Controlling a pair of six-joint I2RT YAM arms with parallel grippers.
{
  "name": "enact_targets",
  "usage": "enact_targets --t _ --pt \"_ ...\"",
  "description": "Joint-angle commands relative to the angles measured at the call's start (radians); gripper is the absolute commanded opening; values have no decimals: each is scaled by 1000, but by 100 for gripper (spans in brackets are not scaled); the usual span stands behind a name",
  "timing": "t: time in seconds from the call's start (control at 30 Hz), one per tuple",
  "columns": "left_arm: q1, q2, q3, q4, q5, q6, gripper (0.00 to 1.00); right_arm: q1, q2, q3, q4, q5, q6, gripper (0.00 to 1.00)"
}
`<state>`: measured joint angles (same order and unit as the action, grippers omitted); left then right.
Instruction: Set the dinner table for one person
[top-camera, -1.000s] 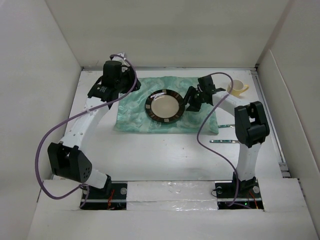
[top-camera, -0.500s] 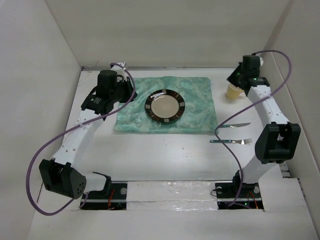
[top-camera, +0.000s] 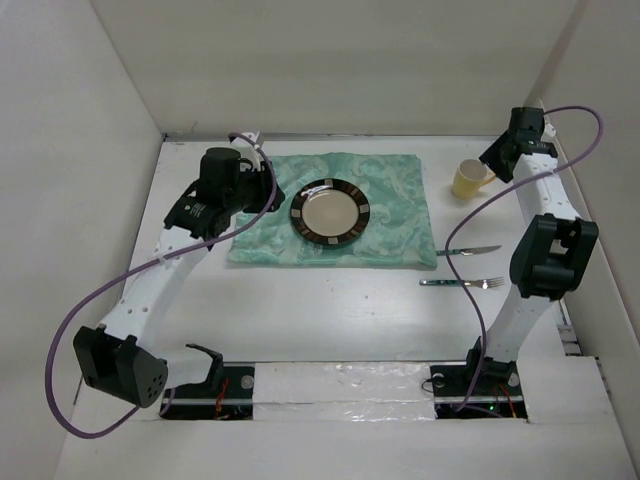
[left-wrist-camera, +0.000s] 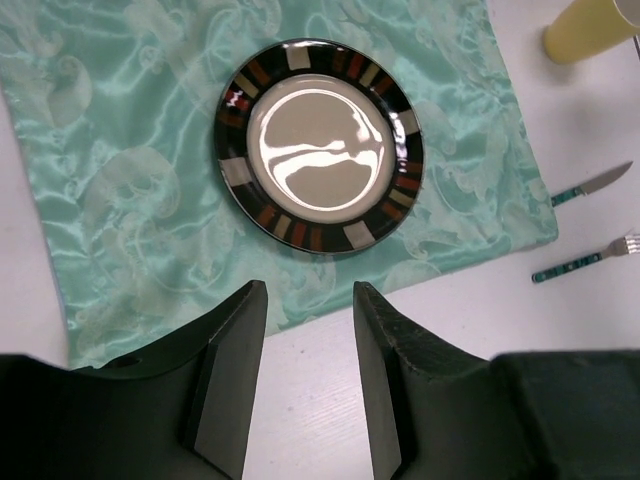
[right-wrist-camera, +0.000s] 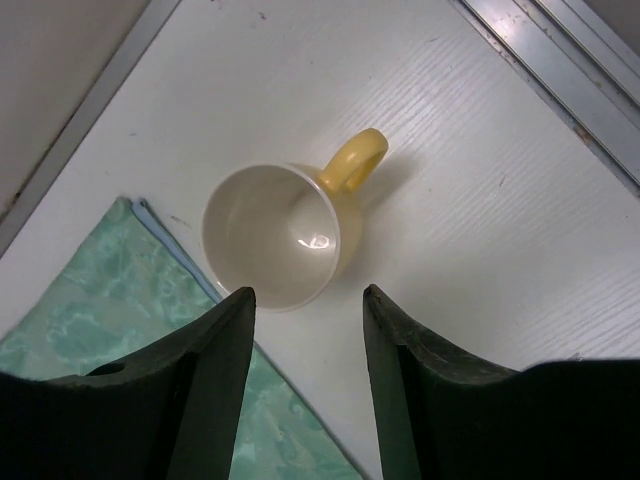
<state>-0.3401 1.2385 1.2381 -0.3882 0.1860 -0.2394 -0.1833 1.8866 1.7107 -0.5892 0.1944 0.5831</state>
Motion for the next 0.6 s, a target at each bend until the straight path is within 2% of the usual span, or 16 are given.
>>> enact_targets --t 0.0,0.3,0.33,0.37,0.43,0.47,0.57 --pt "-49 1 15 5 -42 25 37 -8 64 100 -61 17 -2 53" --pt "-50 7 9 9 -25 18 37 -18 153 104 -52 -23 11 51" --pt "-50 9 8 8 -26 20 37 -18 185 115 -54 -45 14 44" --pt "-50 9 8 8 -26 20 37 -18 186 115 -54 -46 14 44" --pt "-50 9 8 3 -29 18 37 -18 204 129 -72 -52 18 34" --pt "-50 7 8 -3 -36 20 37 -18 200 113 -64 -32 27 5" --pt "-50 7 6 -8 -39 20 37 -7 135 87 -26 20 23 0"
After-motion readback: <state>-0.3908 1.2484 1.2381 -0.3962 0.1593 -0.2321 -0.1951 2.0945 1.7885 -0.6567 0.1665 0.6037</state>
